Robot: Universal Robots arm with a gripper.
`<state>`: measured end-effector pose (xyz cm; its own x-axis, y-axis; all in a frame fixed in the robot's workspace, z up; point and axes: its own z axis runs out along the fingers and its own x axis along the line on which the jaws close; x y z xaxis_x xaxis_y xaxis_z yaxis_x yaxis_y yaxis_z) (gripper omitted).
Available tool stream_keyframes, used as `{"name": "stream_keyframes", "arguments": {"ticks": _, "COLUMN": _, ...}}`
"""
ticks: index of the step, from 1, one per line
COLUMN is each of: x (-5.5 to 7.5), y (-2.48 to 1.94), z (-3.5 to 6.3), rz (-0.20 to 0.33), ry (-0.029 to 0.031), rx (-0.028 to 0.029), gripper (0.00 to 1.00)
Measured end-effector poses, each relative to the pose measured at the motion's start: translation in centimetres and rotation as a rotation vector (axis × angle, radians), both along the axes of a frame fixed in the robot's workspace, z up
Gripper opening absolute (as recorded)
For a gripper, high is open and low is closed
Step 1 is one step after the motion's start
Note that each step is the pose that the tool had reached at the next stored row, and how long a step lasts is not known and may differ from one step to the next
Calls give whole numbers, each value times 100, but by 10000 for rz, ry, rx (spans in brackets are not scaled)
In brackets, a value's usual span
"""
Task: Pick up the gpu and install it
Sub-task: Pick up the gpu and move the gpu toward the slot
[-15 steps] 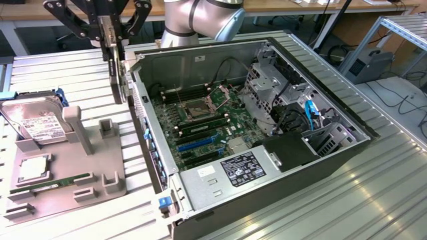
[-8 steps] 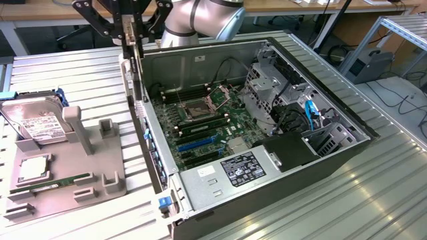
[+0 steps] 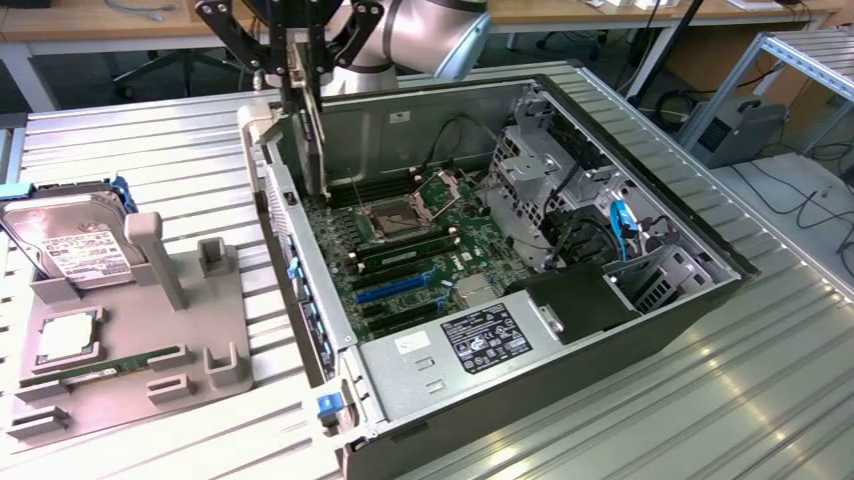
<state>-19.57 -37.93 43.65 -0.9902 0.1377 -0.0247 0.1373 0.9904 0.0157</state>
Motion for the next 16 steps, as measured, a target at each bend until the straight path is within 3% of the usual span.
{"name": "stream_keyframes", "arguments": {"ticks": 10, "x": 407, "y": 0, "z": -10, "rz": -2, "ry": 16, "rx": 1, "gripper": 27}}
{"name": "stream_keyframes", "arguments": {"ticks": 16, "x": 812, "y": 0, "z": -22, "rz": 0, "ry": 34, "rx": 0, "gripper": 27}}
